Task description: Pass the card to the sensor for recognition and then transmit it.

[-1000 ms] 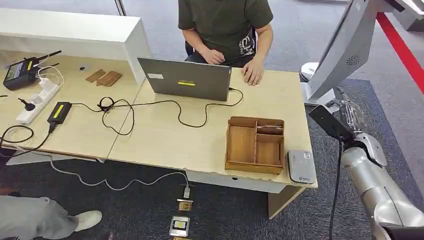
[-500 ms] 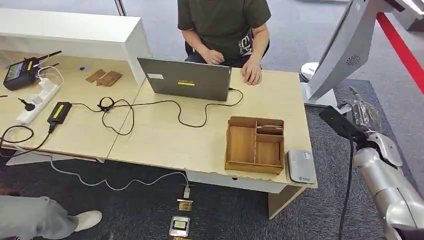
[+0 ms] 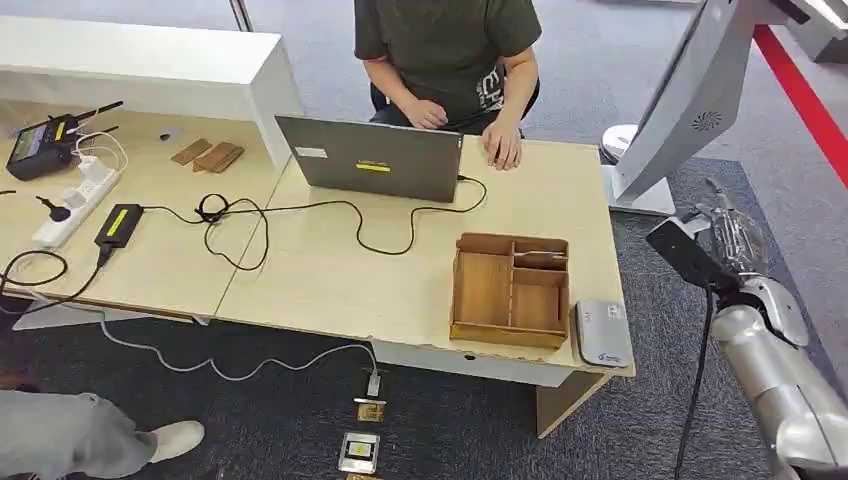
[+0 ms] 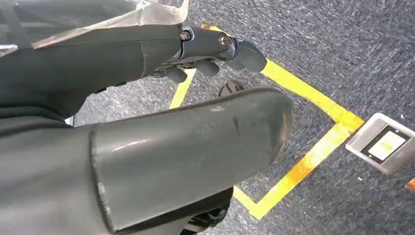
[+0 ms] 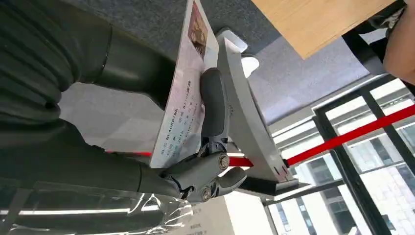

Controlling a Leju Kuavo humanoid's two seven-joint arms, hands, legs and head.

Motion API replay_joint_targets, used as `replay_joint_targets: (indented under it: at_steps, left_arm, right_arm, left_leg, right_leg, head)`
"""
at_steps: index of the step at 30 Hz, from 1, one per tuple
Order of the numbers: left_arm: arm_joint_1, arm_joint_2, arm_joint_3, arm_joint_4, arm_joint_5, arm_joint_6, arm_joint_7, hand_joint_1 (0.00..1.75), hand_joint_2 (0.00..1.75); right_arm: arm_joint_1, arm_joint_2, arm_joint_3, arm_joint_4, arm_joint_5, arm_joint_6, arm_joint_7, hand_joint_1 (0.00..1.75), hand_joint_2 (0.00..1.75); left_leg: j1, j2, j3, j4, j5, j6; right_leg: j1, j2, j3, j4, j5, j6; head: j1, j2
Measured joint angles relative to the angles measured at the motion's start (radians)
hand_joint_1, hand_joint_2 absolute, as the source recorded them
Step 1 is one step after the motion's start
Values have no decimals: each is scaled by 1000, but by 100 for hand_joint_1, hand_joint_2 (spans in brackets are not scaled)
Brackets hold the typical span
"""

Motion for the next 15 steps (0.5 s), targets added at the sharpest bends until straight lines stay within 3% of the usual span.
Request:
replay_joint_targets:
  at_steps: [5, 15]
  left_arm:
    - [0, 2, 0, 0, -1, 8, 40, 0, 0]
    - [-9, 3, -2, 0, -27, 58, 137, 0, 0]
  right_arm:
    - [27, -40, 0, -33, -41, 11, -16, 175, 175]
    - [148, -97, 33, -326, -135, 92, 118, 175, 175]
  left_leg:
    - [0, 0, 0, 0, 0, 0]
    - [0, 0, 0, 0, 0, 0]
  right_leg:
    - [0, 0, 0, 0, 0, 0]
    - [0, 0, 0, 0, 0, 0]
  head:
    - [0, 0]
    - [0, 0]
